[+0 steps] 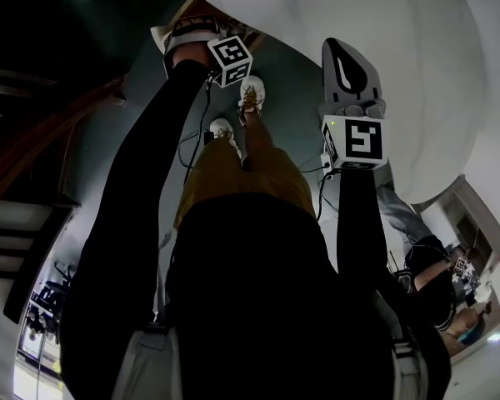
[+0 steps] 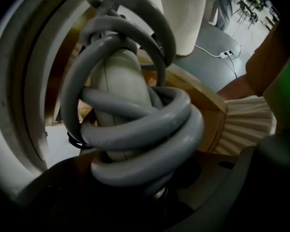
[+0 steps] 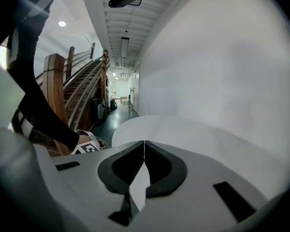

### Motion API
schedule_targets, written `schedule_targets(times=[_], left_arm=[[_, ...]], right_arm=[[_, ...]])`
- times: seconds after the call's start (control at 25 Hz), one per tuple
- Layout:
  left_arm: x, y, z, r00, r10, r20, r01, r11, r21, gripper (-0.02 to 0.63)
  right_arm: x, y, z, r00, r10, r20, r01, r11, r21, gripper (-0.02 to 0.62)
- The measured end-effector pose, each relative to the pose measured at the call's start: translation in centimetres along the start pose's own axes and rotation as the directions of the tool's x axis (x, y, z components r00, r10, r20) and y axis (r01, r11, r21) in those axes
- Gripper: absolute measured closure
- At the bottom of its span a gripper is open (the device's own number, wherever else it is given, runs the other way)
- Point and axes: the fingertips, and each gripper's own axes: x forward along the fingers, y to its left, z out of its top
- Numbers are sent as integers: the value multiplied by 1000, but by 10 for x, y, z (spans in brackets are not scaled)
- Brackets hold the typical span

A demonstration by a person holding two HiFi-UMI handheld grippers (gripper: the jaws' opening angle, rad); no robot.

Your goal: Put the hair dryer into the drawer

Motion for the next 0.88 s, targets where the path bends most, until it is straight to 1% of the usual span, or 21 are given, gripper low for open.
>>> schedule_targets(times=[0.12,0.2,0.44,0.56,0.68,0.72,0.88], left_arm=[[6,4,0,1000,-20,3,21,998,-66,416],[8,4,3,999,-25,25,27,996,-87,414],[17,-5,19,996,-44,76,55,987,-151,408],[23,-11,22,996,-40,81,52,987,-151,405],[27,-14,24,995,-50,87,62,987,-145,401],[28,-15,25,995,-52,90,65,987,-144,398],[31,-16,30,992,-68,107,84,985,-148,364]], right_arm=[[0,3,1,1000,11,7,-11,1000,18,569],[2,5,5,1000,14,20,-15,1000,27,569],[-5,2,-6,1000,17,-10,-17,1000,22,569],[-9,2,-16,998,23,-52,-23,1000,1,569],[-8,0,-9,1000,11,-9,-11,999,32,569],[-8,-1,-12,1000,10,-16,-10,999,31,569],[-10,-1,-25,998,17,-61,-18,1000,-17,569]])
